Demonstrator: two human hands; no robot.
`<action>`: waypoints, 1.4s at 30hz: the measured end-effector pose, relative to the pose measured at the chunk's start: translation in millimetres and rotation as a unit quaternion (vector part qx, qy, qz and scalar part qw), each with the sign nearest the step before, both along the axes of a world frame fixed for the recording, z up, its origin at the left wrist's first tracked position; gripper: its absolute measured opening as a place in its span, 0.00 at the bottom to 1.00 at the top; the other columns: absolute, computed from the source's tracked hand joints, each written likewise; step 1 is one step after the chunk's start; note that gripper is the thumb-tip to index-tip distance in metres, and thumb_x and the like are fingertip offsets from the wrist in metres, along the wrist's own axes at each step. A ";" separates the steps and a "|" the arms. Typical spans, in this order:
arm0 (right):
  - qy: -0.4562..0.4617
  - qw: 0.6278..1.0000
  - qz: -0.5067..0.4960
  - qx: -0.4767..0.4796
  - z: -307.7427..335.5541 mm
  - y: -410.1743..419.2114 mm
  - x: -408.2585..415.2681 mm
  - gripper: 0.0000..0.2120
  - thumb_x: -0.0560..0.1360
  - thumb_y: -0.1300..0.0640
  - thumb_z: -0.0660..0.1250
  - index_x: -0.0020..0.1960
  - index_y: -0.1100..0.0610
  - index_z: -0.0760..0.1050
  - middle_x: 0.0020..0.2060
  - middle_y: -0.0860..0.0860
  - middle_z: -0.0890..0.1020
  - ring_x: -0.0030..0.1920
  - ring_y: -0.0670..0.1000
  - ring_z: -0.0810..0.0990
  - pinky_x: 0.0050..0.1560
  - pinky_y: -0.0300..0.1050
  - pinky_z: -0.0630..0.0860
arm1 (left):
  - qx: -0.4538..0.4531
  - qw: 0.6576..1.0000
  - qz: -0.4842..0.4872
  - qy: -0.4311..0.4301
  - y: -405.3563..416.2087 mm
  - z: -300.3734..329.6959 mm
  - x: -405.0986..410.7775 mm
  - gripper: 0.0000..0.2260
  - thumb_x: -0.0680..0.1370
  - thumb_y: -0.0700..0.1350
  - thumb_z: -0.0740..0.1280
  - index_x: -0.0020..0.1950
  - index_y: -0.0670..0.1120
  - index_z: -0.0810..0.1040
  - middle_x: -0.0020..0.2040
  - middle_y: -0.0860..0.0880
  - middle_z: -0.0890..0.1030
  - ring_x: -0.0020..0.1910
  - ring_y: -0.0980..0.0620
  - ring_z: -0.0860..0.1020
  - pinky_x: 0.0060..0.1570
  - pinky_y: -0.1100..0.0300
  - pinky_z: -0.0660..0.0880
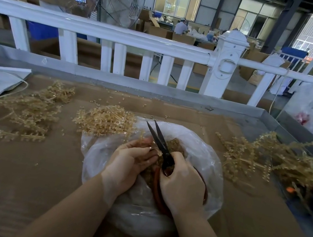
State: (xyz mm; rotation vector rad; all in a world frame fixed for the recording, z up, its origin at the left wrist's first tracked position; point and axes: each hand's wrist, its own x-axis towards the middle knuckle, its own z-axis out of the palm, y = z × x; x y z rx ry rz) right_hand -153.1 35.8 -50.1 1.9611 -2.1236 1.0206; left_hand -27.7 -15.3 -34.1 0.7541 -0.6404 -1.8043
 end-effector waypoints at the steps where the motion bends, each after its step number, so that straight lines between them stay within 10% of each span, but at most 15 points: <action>1: 0.002 1.000 -0.001 -0.001 -0.6 0.0 0.0 0.10 0.74 0.47 0.66 0.52 0.50 0.74 0.40 0.46 0.80 0.40 0.47 0.78 0.37 0.35 0.70 | 0.005 1.000 0.004 -0.001 -0.2 0.4 -0.3 0.12 0.77 0.28 0.56 0.55 0.37 0.76 0.45 0.40 0.81 0.42 0.47 0.81 0.43 0.57 0.80; 42: 0.020 0.999 -0.025 -0.017 -3.8 0.0 2.5 0.11 0.73 0.46 0.69 0.52 0.49 0.75 0.37 0.45 0.80 0.38 0.46 0.78 0.35 0.32 0.64 | 0.024 0.998 0.050 -0.019 3.8 5.0 -2.2 0.12 0.79 0.30 0.54 0.47 0.35 0.77 0.35 0.42 0.83 0.33 0.48 0.83 0.33 0.58 0.81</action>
